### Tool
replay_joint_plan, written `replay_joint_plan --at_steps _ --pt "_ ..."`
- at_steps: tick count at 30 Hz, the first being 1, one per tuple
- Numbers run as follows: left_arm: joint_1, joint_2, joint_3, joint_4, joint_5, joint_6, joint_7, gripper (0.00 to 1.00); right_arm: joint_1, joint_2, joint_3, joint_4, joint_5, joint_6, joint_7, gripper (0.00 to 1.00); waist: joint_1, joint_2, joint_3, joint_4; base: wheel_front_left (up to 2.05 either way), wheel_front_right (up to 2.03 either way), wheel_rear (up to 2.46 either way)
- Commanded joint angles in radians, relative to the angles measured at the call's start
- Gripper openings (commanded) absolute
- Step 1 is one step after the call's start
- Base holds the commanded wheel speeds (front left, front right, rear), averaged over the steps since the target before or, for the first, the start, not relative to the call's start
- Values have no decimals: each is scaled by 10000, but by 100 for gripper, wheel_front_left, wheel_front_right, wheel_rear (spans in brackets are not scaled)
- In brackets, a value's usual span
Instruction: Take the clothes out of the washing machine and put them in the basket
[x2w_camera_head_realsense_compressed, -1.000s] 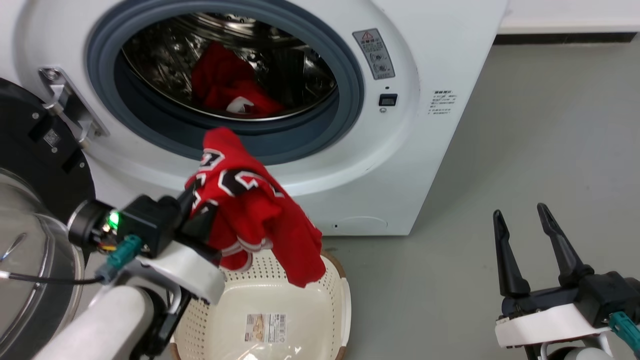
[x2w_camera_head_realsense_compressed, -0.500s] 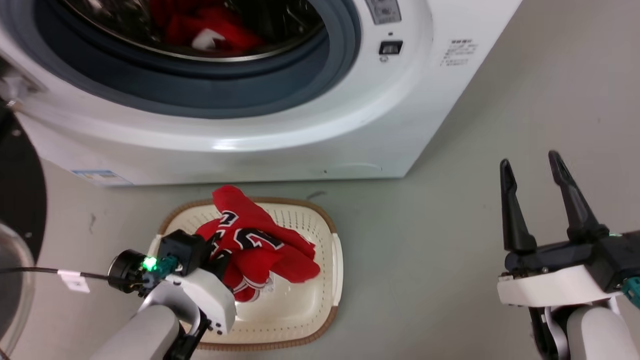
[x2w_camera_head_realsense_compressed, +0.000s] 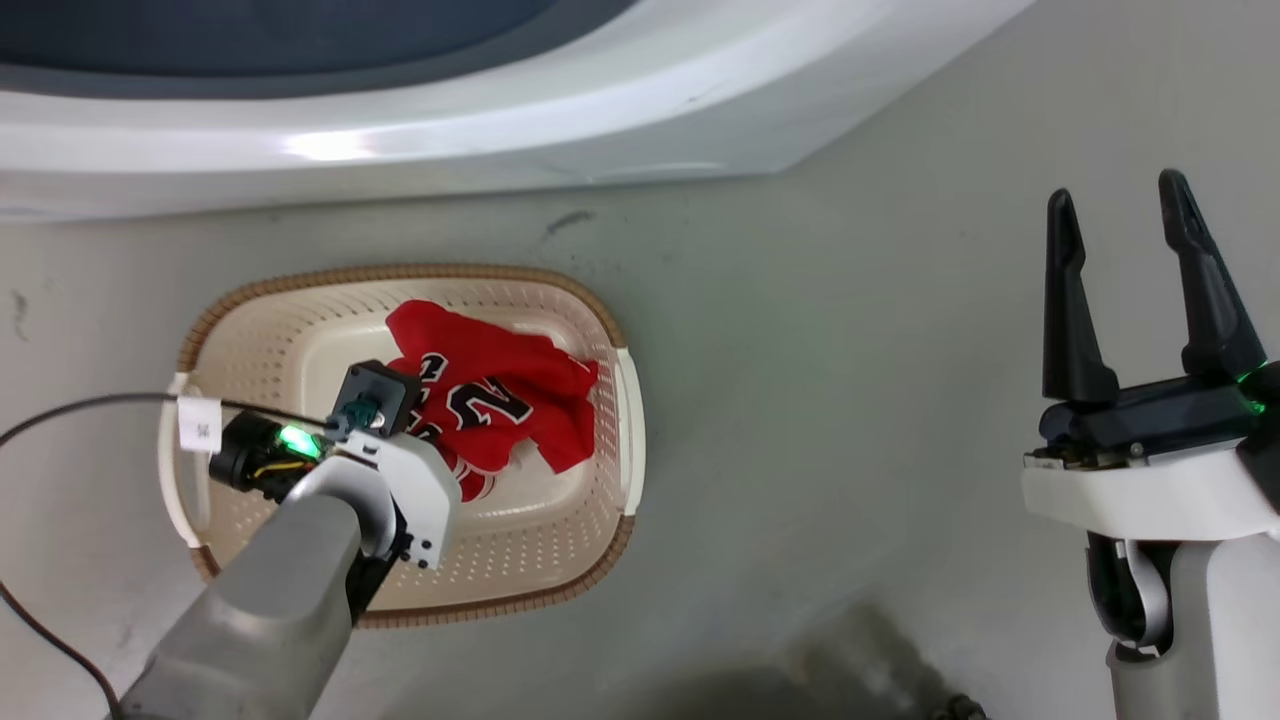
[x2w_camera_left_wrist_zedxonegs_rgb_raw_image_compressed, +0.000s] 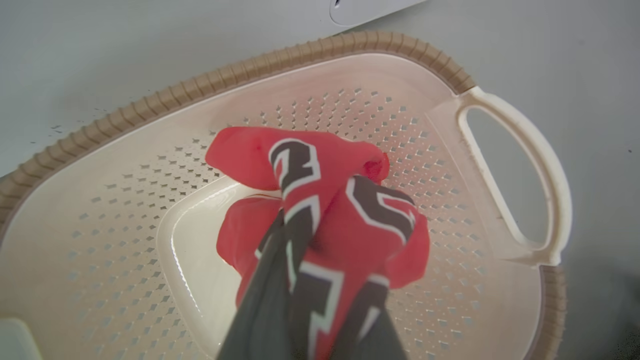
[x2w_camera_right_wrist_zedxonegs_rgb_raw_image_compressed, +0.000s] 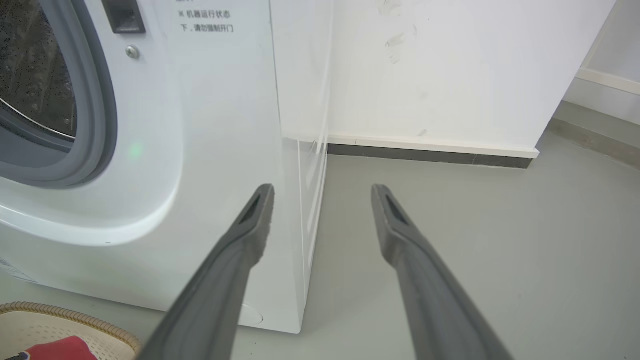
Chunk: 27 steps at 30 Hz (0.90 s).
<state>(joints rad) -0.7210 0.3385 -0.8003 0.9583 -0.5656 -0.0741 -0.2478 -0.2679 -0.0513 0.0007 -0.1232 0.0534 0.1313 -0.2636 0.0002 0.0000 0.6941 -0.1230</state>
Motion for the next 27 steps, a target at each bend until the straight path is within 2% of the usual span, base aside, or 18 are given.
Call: replay_joint_plan --at_steps 1,8,17,18,19,27 --pt "-310 -44 -60 334 71 -60 57 0 -220 20 -6 -79 37 -10 -19 100 -2 0 645 -170 0 0 0" --pt "-1281 -447 -678 2292 598 -208 316 0 -518 20 -37 -263 85 -10 -19 100 -2 0 1419 -323 0 0 0" --pt "-1567 -761 -1170 3119 818 -316 1191 0 -664 19 -51 -337 144 -10 -19 100 -2 0 1773 -321 0 0 0" --pt "-1539 -783 -1184 3147 797 -336 1238 27 -656 19 -41 -316 154 -10 -19 100 -2 0 1735 -312 0 0 0" --pt "-1512 -800 -1222 3163 831 -328 1227 100 -650 19 -26 -297 150 -9 -19 100 -2 0 1674 -301 0 0 0" --pt "-973 -1111 -1190 3233 542 -402 679 100 -324 19 44 -99 18 -10 -19 100 -2 0 597 1 0 0 0"
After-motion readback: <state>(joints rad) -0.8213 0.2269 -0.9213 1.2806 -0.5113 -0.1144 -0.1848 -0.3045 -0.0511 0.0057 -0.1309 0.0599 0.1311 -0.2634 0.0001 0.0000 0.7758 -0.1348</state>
